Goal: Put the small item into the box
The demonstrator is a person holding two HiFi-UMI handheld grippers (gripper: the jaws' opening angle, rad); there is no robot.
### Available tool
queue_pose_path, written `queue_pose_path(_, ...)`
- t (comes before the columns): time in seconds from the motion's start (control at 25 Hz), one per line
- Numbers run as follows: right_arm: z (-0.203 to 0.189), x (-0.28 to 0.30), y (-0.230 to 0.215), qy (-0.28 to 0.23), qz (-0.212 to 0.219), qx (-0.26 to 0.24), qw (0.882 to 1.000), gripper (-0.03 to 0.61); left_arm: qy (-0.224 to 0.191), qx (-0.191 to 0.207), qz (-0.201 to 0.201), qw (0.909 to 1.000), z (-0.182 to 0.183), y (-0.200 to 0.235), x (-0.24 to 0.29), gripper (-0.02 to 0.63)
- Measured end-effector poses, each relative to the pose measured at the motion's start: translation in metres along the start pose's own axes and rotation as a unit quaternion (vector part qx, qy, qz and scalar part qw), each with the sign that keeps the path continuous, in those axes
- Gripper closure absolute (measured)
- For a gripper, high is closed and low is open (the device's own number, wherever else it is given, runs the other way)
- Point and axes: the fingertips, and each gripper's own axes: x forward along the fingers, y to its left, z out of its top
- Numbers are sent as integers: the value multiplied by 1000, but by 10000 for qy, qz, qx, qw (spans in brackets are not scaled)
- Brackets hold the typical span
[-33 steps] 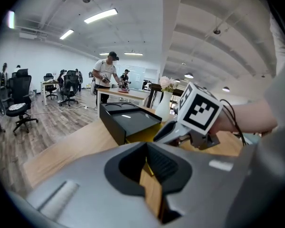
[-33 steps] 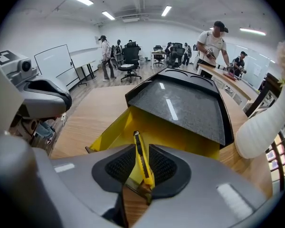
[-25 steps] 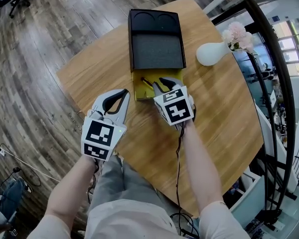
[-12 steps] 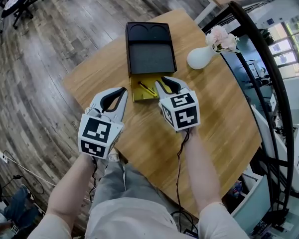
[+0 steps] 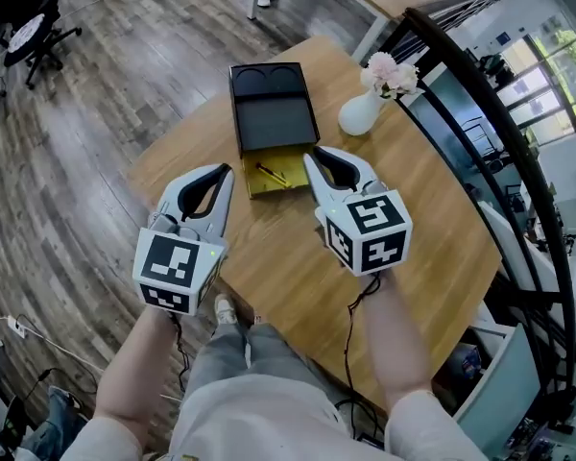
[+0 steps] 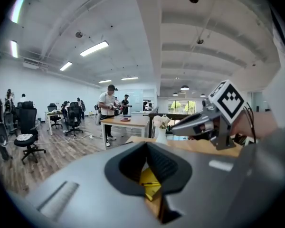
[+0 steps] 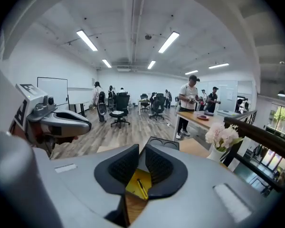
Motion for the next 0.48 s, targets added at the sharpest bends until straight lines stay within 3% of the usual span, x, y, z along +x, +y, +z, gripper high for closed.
queue_pose_path(0.48,86,-135,43,-1393,-202,-28,9900,574,-971,454,142,9941,92,-36,-95,612)
